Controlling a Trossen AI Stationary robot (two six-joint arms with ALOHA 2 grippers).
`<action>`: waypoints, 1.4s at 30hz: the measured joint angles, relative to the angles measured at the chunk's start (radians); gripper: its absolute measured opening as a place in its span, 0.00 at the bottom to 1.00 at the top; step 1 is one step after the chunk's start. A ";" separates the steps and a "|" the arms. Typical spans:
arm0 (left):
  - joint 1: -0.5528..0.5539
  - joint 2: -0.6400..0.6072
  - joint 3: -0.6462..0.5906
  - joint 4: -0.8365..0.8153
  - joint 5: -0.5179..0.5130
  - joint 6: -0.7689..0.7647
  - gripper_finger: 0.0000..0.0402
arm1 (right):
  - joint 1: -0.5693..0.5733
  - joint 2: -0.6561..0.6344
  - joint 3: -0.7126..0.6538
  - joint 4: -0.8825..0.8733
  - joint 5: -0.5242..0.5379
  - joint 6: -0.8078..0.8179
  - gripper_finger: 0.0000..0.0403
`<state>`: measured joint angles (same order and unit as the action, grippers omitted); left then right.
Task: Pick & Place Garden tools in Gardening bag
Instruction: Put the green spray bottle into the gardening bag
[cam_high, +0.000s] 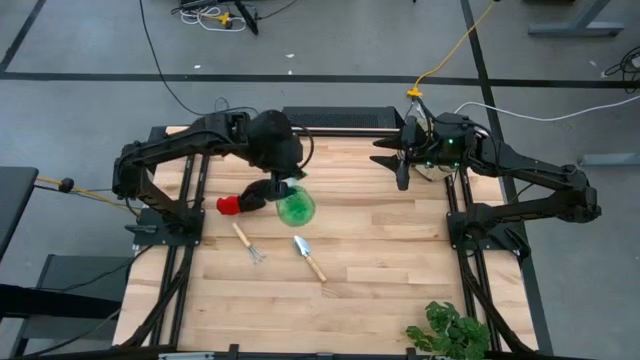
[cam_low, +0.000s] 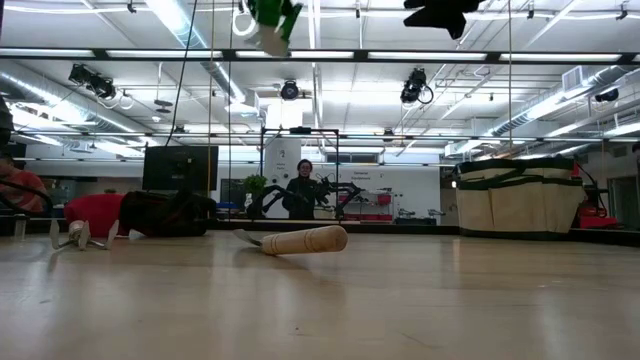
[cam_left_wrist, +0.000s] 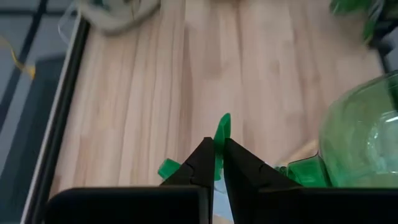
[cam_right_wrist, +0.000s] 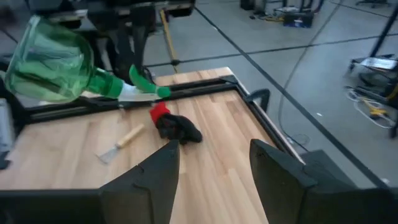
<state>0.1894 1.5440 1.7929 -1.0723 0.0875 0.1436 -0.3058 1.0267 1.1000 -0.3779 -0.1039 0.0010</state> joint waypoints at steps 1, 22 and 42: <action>0.000 0.000 0.011 0.018 0.008 0.000 0.07 | 0.000 0.000 0.000 0.005 -0.009 0.006 0.49; 0.000 0.000 0.173 0.346 0.129 -0.002 0.06 | 0.000 0.000 0.000 0.211 -0.229 0.145 0.49; 0.000 0.000 0.174 0.669 0.222 0.086 0.05 | 0.000 0.005 0.000 0.475 -0.367 0.333 0.49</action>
<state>0.1890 1.5436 1.9671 -0.4033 0.3095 0.2296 -0.3061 1.0315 1.1000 0.0969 -0.4706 0.3342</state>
